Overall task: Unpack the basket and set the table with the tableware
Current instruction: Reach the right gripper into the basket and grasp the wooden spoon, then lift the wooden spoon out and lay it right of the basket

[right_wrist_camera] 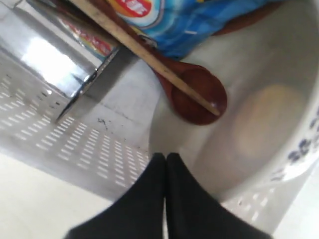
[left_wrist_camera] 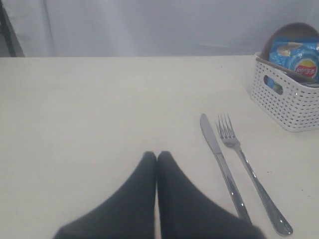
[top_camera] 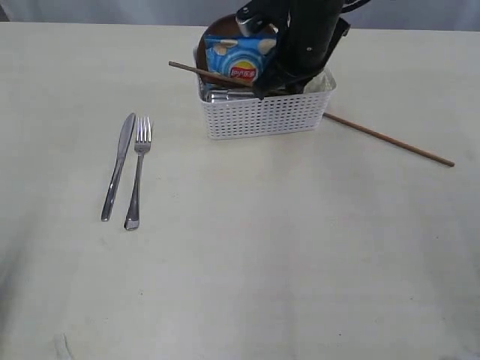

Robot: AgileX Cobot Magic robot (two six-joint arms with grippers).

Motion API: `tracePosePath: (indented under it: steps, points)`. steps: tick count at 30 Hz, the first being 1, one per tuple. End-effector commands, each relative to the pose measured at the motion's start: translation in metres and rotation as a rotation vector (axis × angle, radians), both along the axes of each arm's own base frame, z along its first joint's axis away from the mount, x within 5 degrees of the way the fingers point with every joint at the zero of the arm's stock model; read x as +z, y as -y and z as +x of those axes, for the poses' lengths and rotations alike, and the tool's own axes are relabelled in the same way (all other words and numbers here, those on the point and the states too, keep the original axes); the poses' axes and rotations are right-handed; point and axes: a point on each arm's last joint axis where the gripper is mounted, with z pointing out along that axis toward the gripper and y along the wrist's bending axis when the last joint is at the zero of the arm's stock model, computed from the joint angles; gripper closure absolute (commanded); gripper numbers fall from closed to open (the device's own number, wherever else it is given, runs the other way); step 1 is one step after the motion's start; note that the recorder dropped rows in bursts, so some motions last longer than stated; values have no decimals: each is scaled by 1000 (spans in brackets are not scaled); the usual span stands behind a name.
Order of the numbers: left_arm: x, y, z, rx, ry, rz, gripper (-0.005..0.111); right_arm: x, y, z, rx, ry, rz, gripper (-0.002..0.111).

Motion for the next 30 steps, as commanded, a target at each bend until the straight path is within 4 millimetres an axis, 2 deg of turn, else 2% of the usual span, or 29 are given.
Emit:
tracePosePath:
  steps: [1, 5, 9, 12, 15, 19, 20, 30]
  points:
    - [0, 0, 0, 3, 11, 4, 107, 10, 9, -2, -39, 5, -43, 109]
    - [0, 0, 0, 3, 11, 4, 107, 19, 4, -1, -26, 50, 32, 109]
    - [0, 0, 0, 3, 11, 4, 107, 28, -18, -3, 81, 70, 271, 108]
    - [0, 0, 0, 3, 11, 4, 107, 26, -30, -3, 188, 76, 356, 108]
    - [0, 0, 0, 3, 11, 4, 107, 17, -37, -1, 225, 89, 360, 95]
    - [0, 0, 0, 3, 11, 4, 107, 7, -46, 2, 301, 137, 341, 60]
    - [0, 0, 0, 3, 11, 4, 107, 5, -48, 3, 317, 153, 337, 55]
    - [0, 0, 0, 3, 11, 4, 107, -18, -63, 9, 342, 215, 347, 54]
